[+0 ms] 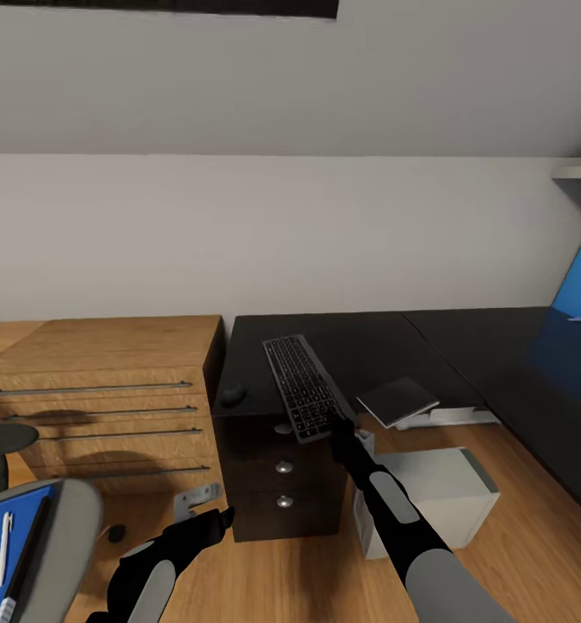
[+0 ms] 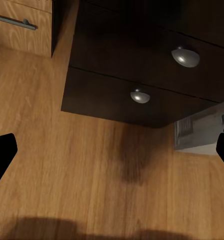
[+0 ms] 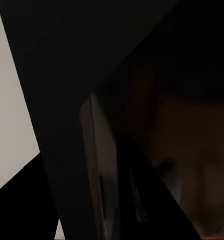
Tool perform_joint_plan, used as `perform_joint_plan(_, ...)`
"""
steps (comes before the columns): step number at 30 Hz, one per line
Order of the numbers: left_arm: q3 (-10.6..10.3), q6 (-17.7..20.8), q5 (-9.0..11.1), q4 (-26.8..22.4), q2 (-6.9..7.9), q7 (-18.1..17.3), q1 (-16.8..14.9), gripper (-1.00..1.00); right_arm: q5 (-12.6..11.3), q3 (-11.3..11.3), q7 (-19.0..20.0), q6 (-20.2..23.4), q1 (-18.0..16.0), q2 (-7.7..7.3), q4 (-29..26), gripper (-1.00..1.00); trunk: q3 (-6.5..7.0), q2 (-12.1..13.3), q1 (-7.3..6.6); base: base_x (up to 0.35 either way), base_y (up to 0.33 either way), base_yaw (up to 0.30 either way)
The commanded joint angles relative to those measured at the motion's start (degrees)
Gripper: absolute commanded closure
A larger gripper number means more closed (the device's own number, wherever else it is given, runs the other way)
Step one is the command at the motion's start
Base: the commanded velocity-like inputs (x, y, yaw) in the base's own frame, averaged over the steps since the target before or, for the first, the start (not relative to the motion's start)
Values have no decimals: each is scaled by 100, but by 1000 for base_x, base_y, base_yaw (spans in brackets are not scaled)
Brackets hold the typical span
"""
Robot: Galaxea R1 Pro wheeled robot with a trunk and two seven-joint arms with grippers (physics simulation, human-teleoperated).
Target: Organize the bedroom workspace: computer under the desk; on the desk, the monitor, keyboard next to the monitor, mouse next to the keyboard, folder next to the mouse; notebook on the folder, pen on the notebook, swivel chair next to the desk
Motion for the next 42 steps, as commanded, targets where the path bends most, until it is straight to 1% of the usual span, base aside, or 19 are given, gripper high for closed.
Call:
perform_joint_plan(1, -4, 12, 60, -7, 0, 55, -4, -100, -53, 0, 5, 72, -2, -1, 3, 100, 13, 39, -23, 0, 0, 0)
perform_joint_plan(5, -4, 12, 60, 19, 0, 62, -4, -100, -53, -1, 3, 160, -1, -2, -27, 100, 85, 199, -111, 0, 0, 0)
perform_joint_plan(7, -4, 12, 60, 32, 0, 64, -4, -100, -60, -1, -2, 165, 20, 4, -284, 100, 120, 280, -155, 0, 0, 0)
perform_joint_plan(8, -4, 12, 60, 36, 0, 64, -4, -100, -59, -2, -15, 164, 107, 1, -527, 100, 138, 320, -177, 0, 0, 0)
perform_joint_plan(9, 1, 12, 60, 51, 0, 65, -4, -100, -55, -1, -73, 159, 396, 3, -1027, 100, 156, 360, -199, 0, 0, 0)
perform_joint_plan(10, 2, 12, 60, 55, 0, 65, -4, -100, -54, -1, -146, 158, 505, 4, -1255, 100, 174, 400, -221, 0, 0, 0)
perform_joint_plan(11, 3, 12, 60, 60, 0, 65, -4, -100, -54, -1, -309, 159, 651, 5, -1578, 100, 192, 440, -243, 0, 0, 0)
perform_joint_plan(13, 4, 12, 56, 66, -4, 65, -5, -100, -57, -1, -507, 163, 820, 6, -1934, 100, 228, 520, -287, -32, -12, 0)
perform_joint_plan(18, 1, 12, 46, 64, -5, 65, -4, -100, -54, -1, -652, 160, 1034, 7, -2407, 100, 318, 721, -397, -179, -99, 0)
perform_joint_plan(23, -3, 12, 36, 64, -8, 65, -4, -100, -58, -1, -673, 157, 1211, 7, -2791, 100, 408, 921, -506, -275, -183, 0)
perform_joint_plan(25, -4, 12, 32, 64, -8, 65, -4, -100, -60, -1, -674, 157, 1330, 4, -3044, 100, 444, 1002, -550, -283, -197, 0)
perform_joint_plan(28, -4, 12, 27, 64, -14, 65, -4, -100, -61, -3, -674, 165, 1442, 1, -3261, 100, 497, 1122, -616, -285, -201, 0)
perform_joint_plan(31, -4, 12, 26, 64, -16, 65, -4, -100, -57, -7, -665, 176, 1481, -7, -3342, 100, 551, 1242, -682, -285, -204, 0)
perform_joint_plan(32, -4, 12, 26, 64, -17, 67, -4, -100, -56, -8, -659, 182, 1488, -20, -3355, 100, 569, 1282, -704, -285, -205, 0)
perform_joint_plan(35, -4, 12, 25, 64, -17, 66, -4, -100, -52, -2, -645, 296, 1499, -152, -3380, 100, 623, 1403, -770, -285, -205, 0)
perform_joint_plan(39, -4, 12, 25, 64, -17, 67, -4, -100, -77, -1, -634, 349, 1500, -197, -3383, 100, 695, 1563, -858, -285, -206, 0)
perform_joint_plan(42, -4, 12, 25, 64, -17, 65, -4, -100, -92, -3, -631, 363, 1502, -203, -3378, 100, 749, 1683, -924, -285, -206, 0)
